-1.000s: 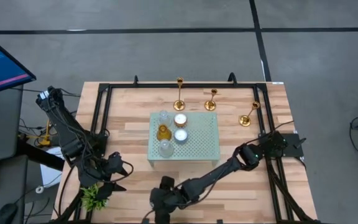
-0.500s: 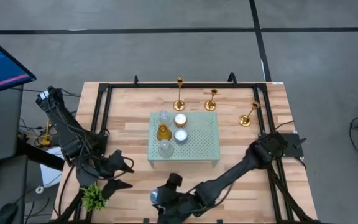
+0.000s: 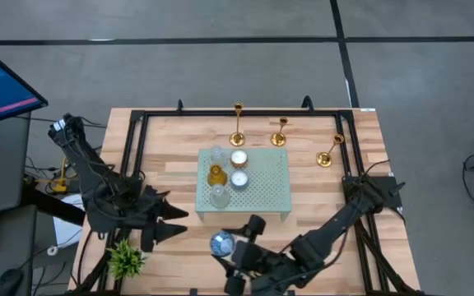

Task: Pick & Place candle stick holders
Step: Align the blue scented candle with the other blue scented candle on the shelf

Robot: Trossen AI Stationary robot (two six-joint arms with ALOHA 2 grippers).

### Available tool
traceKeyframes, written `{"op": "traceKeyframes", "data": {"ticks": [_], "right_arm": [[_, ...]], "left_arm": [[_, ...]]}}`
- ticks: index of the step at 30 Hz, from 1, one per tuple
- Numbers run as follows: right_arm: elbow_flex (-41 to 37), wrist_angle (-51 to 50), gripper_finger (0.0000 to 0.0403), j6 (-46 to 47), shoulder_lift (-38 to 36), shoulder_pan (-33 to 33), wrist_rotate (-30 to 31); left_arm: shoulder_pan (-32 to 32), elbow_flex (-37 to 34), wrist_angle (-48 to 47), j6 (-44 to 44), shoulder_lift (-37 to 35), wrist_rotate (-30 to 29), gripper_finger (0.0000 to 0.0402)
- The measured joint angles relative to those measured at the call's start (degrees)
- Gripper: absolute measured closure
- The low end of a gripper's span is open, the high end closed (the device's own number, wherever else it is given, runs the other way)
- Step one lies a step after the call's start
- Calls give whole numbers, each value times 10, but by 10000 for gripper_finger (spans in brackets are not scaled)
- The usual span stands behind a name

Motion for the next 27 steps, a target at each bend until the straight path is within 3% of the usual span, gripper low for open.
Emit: {"op": "traceKeyframes", "data": {"ticks": [6, 9, 12, 17, 22, 27], "right_arm": [[0, 29, 116, -50, -38, 10, 79], [0, 68, 116, -106, -49, 7, 95], [0, 112, 116, -164, -58, -2, 92], [0, 193, 116, -247, -60, -18, 71], [0, 257, 116, -304, -59, -28, 41], [0, 296, 116, -342, -59, -33, 27]], "left_arm": [[25, 0, 102, 2, 0, 0, 97], [51, 0, 157, 2, 0, 46, 97], [86, 0, 209, 2, 0, 134, 97], [135, 0, 251, 12, 0, 222, 97], [174, 0, 275, 28, 6, 283, 97], [192, 0, 364, 61, 12, 335, 97]]}}
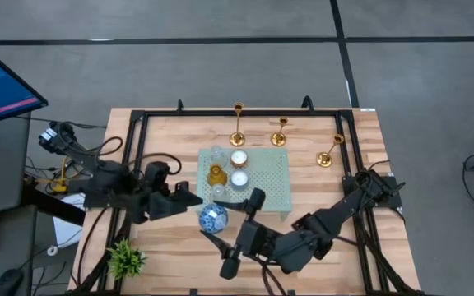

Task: Pick & Place candle stick holders
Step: Align the blue scented candle with the other blue scented candle on the shelf

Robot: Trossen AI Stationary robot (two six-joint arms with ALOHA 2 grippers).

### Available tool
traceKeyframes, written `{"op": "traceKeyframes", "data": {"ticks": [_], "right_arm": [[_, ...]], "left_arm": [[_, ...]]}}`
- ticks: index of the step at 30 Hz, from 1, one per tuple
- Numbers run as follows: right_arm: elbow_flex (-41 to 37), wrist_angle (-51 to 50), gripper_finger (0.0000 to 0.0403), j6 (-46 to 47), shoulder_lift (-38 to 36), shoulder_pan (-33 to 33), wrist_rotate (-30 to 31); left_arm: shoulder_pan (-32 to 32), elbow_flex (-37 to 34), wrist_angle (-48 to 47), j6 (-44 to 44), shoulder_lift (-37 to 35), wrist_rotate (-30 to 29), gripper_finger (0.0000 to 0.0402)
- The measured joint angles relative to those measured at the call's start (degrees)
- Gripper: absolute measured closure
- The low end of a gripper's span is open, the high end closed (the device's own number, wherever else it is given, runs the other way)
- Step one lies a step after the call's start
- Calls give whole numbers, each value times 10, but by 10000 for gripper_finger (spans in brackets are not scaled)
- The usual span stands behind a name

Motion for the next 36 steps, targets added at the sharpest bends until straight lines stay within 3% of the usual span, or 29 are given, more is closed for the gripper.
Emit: {"op": "traceKeyframes", "data": {"ticks": [7, 22, 36], "right_arm": [[0, 34, 116, -54, 0, -5, -4], [0, 32, 116, -53, 0, -19, -59], [0, 28, 116, -56, 1, -29, -74]], "left_arm": [[0, 0, 5, 3, 12, 9, 97], [0, 0, 109, 25, 54, 36, 97], [20, 0, 123, 12, 75, 51, 97]]}}
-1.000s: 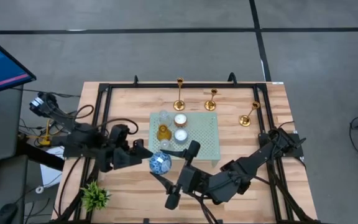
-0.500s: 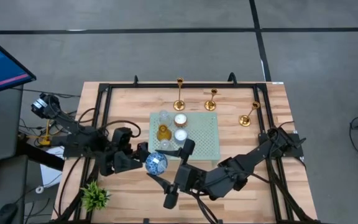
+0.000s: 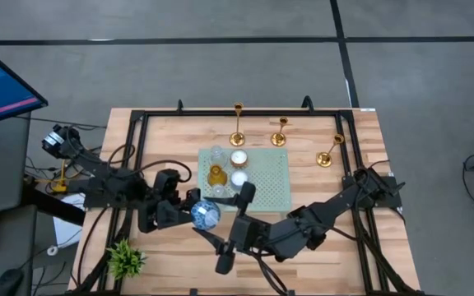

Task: Pick & Place candle stick holders
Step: Align the blue scented candle with the other blue scented candle on the shelf

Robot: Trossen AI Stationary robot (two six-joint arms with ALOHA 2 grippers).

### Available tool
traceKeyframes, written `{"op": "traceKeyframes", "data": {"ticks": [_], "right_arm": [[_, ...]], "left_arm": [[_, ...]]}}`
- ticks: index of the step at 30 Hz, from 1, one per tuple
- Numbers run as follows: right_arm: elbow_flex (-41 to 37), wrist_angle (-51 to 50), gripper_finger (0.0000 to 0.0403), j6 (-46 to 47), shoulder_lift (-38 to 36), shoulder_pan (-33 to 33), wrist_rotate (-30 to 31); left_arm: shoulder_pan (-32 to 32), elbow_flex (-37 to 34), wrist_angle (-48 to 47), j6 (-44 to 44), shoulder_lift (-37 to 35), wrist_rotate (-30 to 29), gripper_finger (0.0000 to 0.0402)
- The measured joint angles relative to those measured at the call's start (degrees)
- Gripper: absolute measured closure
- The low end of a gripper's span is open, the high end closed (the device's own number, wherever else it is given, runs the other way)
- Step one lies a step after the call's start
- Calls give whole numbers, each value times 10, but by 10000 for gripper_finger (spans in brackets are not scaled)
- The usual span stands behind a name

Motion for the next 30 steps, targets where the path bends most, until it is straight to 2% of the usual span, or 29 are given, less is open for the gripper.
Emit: {"op": "traceKeyframes", "data": {"ticks": [11, 21, 30], "right_arm": [[0, -20, 116, -2, 1, -18, -17], [0, -27, 116, -6, 1, -31, -47], [0, -28, 116, -28, -4, -22, -23]], "left_arm": [[1, 0, 4, 0, 0, 6, 98], [3, 0, 1, 33, 0, 0, 137], [16, 0, -6, 34, 0, 0, 112]]}}
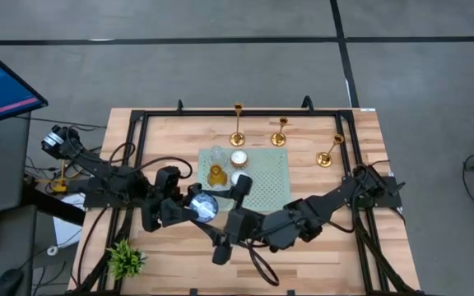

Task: Pick & Place candle stick holders
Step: Align the blue scented candle with the other blue scented candle on the shelf

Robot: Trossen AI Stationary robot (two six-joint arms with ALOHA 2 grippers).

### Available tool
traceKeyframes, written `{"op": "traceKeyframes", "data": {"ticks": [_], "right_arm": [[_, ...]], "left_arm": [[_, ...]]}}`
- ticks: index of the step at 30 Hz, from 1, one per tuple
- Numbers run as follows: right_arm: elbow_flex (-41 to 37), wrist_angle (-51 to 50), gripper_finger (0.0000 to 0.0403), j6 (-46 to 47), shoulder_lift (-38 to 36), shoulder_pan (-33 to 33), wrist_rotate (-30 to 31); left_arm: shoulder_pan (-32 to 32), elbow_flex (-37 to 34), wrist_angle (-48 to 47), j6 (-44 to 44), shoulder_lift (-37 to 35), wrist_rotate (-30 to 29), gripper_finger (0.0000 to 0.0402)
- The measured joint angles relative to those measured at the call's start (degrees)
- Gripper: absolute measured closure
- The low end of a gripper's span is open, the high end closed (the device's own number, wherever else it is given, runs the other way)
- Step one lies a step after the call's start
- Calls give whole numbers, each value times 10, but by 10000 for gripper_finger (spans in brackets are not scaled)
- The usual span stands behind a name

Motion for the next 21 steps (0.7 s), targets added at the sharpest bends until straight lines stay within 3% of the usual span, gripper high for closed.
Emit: {"op": "traceKeyframes", "data": {"ticks": [7, 12, 16, 21], "right_arm": [[0, -40, 116, -10, -17, 21, 54], [0, -125, 116, 63, -38, 40, 83], [0, -236, 116, 165, -50, 54, 84], [0, -463, 116, 382, -54, 71, 50]], "left_arm": [[0, 1, -27, 0, -1, -3, 97], [1, 1, -51, 0, 0, -4, 98], [1, 1, -105, -8, 0, -1, 100], [-1, 0, -155, -45, -9, 37, 101]]}}
